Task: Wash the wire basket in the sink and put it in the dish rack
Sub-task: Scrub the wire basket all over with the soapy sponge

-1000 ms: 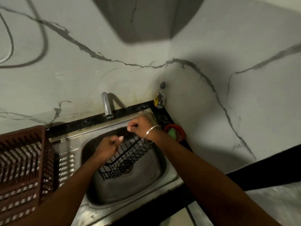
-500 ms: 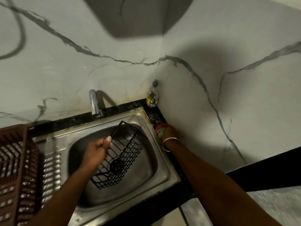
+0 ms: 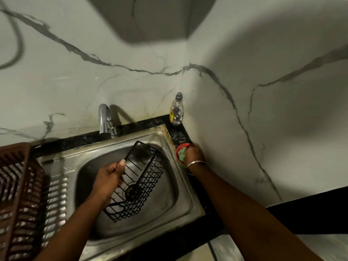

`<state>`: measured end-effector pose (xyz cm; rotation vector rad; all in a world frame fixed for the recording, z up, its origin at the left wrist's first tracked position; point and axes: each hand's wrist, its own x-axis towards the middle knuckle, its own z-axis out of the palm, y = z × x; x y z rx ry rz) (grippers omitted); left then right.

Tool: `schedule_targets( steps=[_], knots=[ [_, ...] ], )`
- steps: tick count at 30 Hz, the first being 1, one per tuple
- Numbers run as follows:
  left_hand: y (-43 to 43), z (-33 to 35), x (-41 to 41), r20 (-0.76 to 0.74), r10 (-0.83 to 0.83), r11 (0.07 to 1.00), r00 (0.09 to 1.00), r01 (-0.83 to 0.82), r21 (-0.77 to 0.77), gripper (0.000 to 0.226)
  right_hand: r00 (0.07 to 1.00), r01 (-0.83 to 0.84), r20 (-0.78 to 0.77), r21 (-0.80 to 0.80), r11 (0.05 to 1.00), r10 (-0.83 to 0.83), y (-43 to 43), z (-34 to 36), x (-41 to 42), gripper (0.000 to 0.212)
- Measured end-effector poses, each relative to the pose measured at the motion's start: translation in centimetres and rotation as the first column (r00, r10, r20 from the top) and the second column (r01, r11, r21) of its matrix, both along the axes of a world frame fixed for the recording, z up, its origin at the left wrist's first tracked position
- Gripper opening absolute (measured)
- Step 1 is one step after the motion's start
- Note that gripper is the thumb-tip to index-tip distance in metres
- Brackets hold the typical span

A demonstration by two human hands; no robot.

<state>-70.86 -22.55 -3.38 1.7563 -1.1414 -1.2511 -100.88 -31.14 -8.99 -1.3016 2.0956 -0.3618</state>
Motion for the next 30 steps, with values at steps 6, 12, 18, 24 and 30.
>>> schedule_targets(
  steps=[6, 12, 18, 24, 30],
  knots=[
    [0.1, 0.2, -0.6, -0.041, 0.058, 0.998, 0.997, -0.057, 0.010, 0.037, 0.985, -0.155, -0.067, 0.034, 0.987, 0.157, 0.3, 2.6, -0.1, 0.032],
    [0.2, 0.5, -0.1, -0.153, 0.153, 0.988, 0.976, -0.153, 0.016, 0.038, 0.978, -0.066, -0.195, 0.031, 0.997, 0.071, -1.6, 2.4, -2.2, 0.068],
    [0.1, -1.0, 1.5, -0.247, 0.238, 0.971, 0.939, -0.219, 0.100, 0.034, 0.729, 0.429, 0.624, -0.092, 0.899, -0.284, 2.0, 5.0, -0.3, 0.019],
    [1.3, -1.0, 1.4, -0.269, 0.288, 0.956, 0.919, -0.259, 0.140, 0.054, 0.249, 0.367, 0.959, 0.037, 0.930, -0.136, 4.6, 6.8, 4.5, 0.020],
    [2.3, -0.3, 2.0, -0.133, 0.272, 0.958, 0.953, -0.281, -0.053, 0.073, 0.773, -0.050, 0.505, -0.555, 0.830, 0.384, 4.7, 8.4, 8.8, 0.013]
  ],
)
